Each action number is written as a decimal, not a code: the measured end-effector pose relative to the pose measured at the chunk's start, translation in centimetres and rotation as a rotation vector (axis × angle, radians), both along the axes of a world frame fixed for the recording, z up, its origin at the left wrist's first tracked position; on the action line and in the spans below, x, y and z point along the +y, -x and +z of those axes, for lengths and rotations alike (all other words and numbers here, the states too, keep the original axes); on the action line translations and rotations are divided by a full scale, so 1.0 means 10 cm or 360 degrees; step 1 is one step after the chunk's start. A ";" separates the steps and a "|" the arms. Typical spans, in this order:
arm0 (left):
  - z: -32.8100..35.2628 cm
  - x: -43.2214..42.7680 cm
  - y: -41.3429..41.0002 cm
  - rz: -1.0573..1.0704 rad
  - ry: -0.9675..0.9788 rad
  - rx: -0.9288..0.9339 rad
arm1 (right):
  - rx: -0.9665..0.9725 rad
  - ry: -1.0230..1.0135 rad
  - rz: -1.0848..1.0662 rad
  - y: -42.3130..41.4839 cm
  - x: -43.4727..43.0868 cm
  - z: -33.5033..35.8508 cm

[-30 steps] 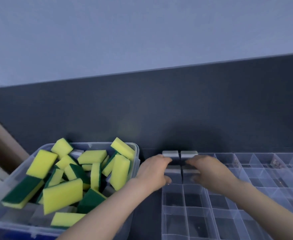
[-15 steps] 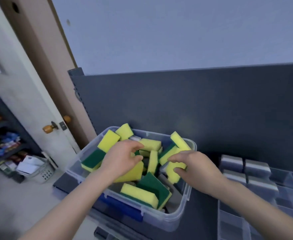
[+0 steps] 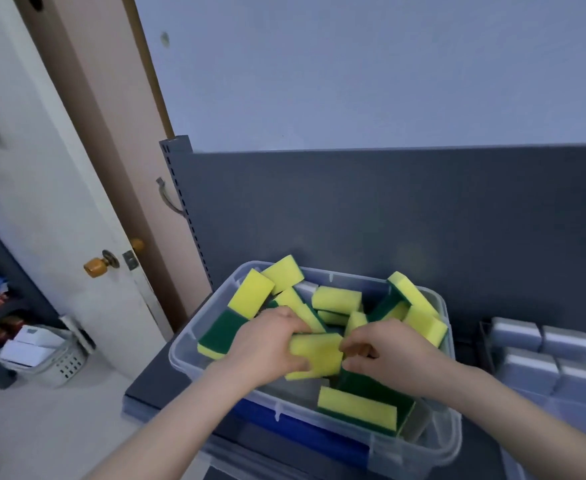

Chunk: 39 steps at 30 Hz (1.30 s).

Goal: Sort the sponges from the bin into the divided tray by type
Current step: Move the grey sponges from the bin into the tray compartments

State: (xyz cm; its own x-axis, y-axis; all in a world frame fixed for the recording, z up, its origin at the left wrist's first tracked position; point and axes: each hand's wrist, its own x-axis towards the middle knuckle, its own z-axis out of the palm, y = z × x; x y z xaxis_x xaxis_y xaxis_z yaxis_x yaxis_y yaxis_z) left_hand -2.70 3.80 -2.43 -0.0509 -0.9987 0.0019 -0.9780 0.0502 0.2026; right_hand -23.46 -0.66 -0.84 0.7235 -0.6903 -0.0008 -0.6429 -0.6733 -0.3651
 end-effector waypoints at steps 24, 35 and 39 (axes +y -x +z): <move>0.11 -0.16 -1.00 -0.0164 0.0215 -0.0152 | 0.0654 -0.0333 -0.0297 -0.95 0.06 -0.17; 0.03 -0.33 -1.01 0.0035 0.0194 0.0976 | 0.0435 -0.0030 -0.0201 -0.93 -0.06 0.05; 0.23 -0.34 -0.84 0.0306 -0.0471 0.1842 | -0.0429 0.0437 -0.0099 -0.88 -0.14 0.10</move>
